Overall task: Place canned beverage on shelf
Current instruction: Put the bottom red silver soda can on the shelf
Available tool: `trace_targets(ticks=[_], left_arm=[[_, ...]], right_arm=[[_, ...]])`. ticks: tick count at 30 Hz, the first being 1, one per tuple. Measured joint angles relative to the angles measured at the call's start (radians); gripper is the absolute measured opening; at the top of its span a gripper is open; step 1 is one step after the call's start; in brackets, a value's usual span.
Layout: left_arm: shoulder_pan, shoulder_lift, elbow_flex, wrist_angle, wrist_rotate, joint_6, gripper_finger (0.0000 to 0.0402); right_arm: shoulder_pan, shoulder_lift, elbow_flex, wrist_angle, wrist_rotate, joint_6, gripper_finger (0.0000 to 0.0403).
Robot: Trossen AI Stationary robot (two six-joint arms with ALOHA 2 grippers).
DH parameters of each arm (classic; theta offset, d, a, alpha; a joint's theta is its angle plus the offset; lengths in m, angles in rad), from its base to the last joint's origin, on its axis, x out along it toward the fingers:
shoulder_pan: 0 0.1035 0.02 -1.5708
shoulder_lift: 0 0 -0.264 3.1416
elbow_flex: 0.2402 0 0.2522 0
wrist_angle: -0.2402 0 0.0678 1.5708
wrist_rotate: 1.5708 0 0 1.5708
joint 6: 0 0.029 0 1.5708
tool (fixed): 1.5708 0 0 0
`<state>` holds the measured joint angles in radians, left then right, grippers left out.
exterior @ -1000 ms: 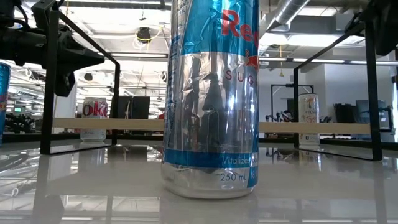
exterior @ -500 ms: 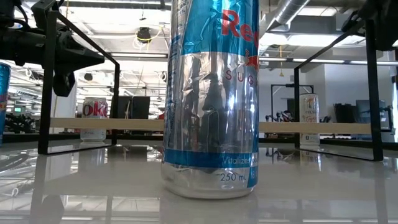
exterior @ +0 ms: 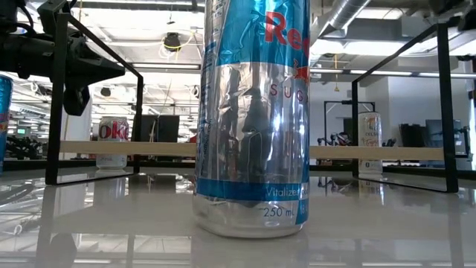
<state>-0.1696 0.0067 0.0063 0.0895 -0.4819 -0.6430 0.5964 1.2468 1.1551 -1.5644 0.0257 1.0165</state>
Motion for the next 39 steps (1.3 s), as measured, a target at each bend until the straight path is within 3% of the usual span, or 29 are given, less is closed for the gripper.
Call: trace_targets(ticks=[12, 19, 25, 34, 39], left_arm=[[0.0, 0.0, 0.0, 0.0, 0.008, 0.002, 0.0005], [0.0, 0.0, 0.0, 0.0, 0.006, 0.003, 0.0005], [0.0, 0.0, 0.0, 0.0, 0.006, 0.006, 0.0005], [0.0, 0.0, 0.0, 0.0, -0.003, 0.006, 0.0005], [0.0, 0.0, 0.0, 0.001, -0.029, 0.007, 0.0005]], right_arm=[[0.096, -0.212, -0.015, -0.009, 0.004, 0.236, 0.0031], [0.108, -0.357, -0.02, -0.007, 0.129, 0.295, 0.007], [0.108, -0.393, -0.02, -0.006, 0.142, 0.269, 0.0125], [0.108, -0.359, -0.02, 0.003, 0.174, 0.137, 0.0251], [0.108, -0.321, -0.02, 0.003, 0.158, 0.073, 0.0276]])
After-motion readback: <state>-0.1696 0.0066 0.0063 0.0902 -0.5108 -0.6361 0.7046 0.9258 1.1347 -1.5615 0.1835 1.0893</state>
